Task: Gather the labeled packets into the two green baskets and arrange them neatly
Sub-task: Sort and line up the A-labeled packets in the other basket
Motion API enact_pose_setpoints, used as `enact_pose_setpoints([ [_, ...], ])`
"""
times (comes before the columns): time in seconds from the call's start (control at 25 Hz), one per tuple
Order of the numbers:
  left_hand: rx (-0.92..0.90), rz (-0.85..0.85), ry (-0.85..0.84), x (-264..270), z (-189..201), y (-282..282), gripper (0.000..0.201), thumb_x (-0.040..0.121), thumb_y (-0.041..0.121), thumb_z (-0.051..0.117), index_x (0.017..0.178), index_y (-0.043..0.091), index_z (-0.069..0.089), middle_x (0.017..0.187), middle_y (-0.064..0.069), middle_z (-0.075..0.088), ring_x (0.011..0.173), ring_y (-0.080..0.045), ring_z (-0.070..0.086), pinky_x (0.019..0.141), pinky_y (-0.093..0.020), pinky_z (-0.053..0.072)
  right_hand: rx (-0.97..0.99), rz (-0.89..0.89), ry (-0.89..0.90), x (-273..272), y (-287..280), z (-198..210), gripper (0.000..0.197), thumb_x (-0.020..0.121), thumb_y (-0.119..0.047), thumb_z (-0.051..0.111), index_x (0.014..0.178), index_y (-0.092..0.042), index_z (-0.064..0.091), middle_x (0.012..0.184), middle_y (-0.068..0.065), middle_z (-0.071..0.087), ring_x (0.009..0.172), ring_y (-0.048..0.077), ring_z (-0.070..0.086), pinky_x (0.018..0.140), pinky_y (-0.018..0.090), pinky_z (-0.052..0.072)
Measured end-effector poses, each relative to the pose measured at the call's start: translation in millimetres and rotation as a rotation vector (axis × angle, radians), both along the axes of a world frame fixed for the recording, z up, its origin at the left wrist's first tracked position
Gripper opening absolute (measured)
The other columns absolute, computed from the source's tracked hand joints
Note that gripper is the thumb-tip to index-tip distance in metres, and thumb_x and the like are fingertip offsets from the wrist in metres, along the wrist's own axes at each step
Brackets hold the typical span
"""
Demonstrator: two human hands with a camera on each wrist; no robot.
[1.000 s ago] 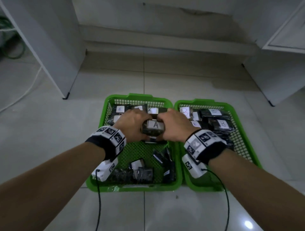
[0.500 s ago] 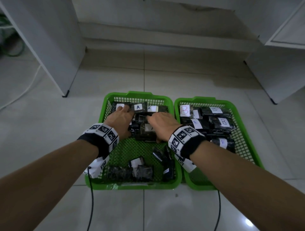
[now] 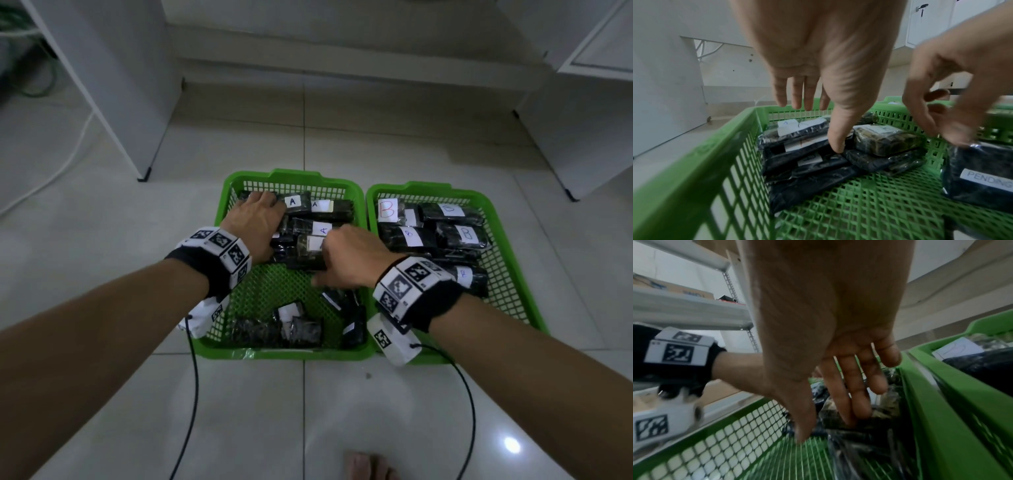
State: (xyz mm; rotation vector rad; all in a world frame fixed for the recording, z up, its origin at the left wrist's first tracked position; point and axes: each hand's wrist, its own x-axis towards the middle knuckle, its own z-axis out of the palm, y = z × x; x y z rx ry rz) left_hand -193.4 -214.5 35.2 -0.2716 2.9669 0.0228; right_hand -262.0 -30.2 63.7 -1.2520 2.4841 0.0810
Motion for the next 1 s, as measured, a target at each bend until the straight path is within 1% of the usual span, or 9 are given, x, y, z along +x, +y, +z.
enact_pose_setpoints([
  [0.12,0.015,-0.017,0.074,0,8,7,0.058,0.075,0.026,0.077,0.127,0.015,0.052,0.128,-0.006,0.049,0.119,-0.027,0.048,0.101,-0.042,0.046,0.232,0.088,0.031,12,7,-3,0.034,0.083,-0.034,0.078,0.072,-0.017,0.05,0.075,-0.001,0.053,0.073,0.021,0.056,0.061,0.029,0.041],
  [0.24,0.243,0.027,0.243,4,17,11,0.02,0.086,0.014,0.061,0.105,0.013,0.068,0.106,-0.004,0.064,0.1,-0.025,0.062,0.083,-0.032,0.051,0.086,-0.057,-0.204,-8,6,4,0.018,0.088,-0.024,0.071,0.079,-0.008,0.066,0.081,0.008,0.065,0.077,0.026,0.066,0.057,0.028,0.045],
  [0.32,0.617,0.256,0.192,5,28,16,0.021,0.095,0.022,0.054,0.095,0.008,0.071,0.091,-0.006,0.071,0.082,-0.029,0.071,0.067,-0.03,0.054,-0.13,-0.209,-0.38,-23,11,15,0.014,0.093,-0.023,0.069,0.093,-0.009,0.067,0.09,0.008,0.069,0.07,0.016,0.069,0.055,0.028,0.051],
  [0.4,1.117,0.573,-0.015,6,40,23,0.043,0.1,0.041,0.051,0.098,0.002,0.068,0.09,-0.015,0.075,0.075,-0.033,0.074,0.06,-0.035,0.06,-0.389,-0.294,-0.41,-28,18,18,0.013,0.094,-0.02,0.07,0.092,-0.013,0.059,0.093,0.005,0.068,0.067,0.014,0.072,0.05,0.027,0.055],
  [0.48,1.368,0.66,-0.119,9,48,26,0.054,0.098,0.049,0.052,0.103,-0.003,0.066,0.097,-0.021,0.074,0.083,-0.037,0.074,0.065,-0.038,0.062,-0.512,-0.214,-0.257,-22,21,16,0.019,0.092,-0.022,0.072,0.088,-0.018,0.054,0.089,-0.005,0.065,0.069,0.01,0.067,0.052,0.021,0.049],
  [0.56,1.513,0.64,-0.019,9,48,29,0.038,0.096,0.031,0.063,0.107,-0.006,0.066,0.102,-0.024,0.073,0.088,-0.035,0.074,0.073,-0.039,0.063,-0.541,-0.103,-0.187,-11,19,10,0.023,0.088,-0.024,0.076,0.089,-0.019,0.053,0.087,-0.009,0.063,0.072,0.001,0.06,0.057,0.022,0.041],
  [0.72,1.577,0.657,0.167,6,43,24,0.023,0.09,-0.006,0.063,0.113,-0.007,0.064,0.107,-0.024,0.071,0.083,-0.026,0.073,0.068,-0.031,0.063,-0.66,-0.099,-0.221,-12,20,3,0.04,0.07,-0.017,0.089,0.096,-0.021,0.058,0.126,-0.004,0.063,0.113,0.008,0.058,0.094,0.026,0.046],
  [0.84,1.584,0.61,0.183,9,44,22,0.028,0.087,-0.008,0.064,0.115,-0.004,0.064,0.109,-0.02,0.072,0.092,-0.027,0.072,0.071,-0.032,0.063,-0.696,-0.162,-0.246,-20,22,3,0.067,0.065,-0.015,0.093,0.12,-0.026,0.055,0.125,-0.007,0.063,0.106,0.009,0.061,0.094,0.031,0.053],
  [1.0,1.614,0.619,0.206,7,46,22,0.027,0.088,-0.006,0.064,0.115,-0.002,0.064,0.109,-0.019,0.072,0.091,-0.025,0.073,0.074,-0.032,0.062,-0.639,-0.163,-0.161,-27,22,-1,0.093,0.063,-0.029,0.095,0.144,-0.029,0.051,0.131,-0.007,0.062,0.116,0.008,0.054,0.102,0.031,0.042],
])
